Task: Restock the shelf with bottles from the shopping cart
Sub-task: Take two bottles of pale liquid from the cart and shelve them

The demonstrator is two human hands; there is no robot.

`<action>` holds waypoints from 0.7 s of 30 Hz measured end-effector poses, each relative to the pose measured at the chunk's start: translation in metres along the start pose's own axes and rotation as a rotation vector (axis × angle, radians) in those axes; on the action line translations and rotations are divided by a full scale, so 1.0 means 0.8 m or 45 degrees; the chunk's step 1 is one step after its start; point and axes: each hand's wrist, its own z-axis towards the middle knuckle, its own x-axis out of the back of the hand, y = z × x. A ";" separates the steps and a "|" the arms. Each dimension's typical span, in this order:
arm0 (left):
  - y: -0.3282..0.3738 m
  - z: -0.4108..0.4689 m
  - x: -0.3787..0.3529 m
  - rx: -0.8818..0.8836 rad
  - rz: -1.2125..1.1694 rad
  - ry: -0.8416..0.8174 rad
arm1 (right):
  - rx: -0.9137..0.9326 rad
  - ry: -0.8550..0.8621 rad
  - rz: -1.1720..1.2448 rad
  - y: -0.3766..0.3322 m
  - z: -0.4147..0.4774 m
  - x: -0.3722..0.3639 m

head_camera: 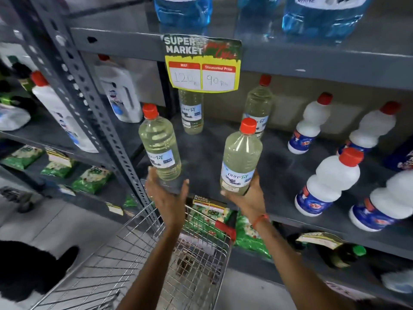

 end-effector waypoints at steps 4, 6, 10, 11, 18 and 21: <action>-0.012 0.048 -0.001 0.143 0.089 -0.072 | -0.034 0.248 -0.039 -0.001 0.000 -0.025; -0.022 0.065 -0.003 0.154 0.081 -0.145 | -0.031 0.294 -0.089 -0.002 -0.004 -0.024; -0.034 0.082 -0.004 0.119 0.143 -0.186 | -0.065 0.379 -0.091 0.002 -0.004 -0.021; -0.036 0.084 -0.004 0.110 0.144 -0.187 | -0.073 0.382 -0.105 0.003 -0.004 -0.022; -0.043 0.087 0.000 0.067 0.149 -0.196 | -0.078 0.384 -0.154 0.004 -0.006 -0.019; -0.047 0.088 -0.001 0.050 0.178 -0.183 | -0.080 0.370 -0.185 0.003 -0.005 -0.015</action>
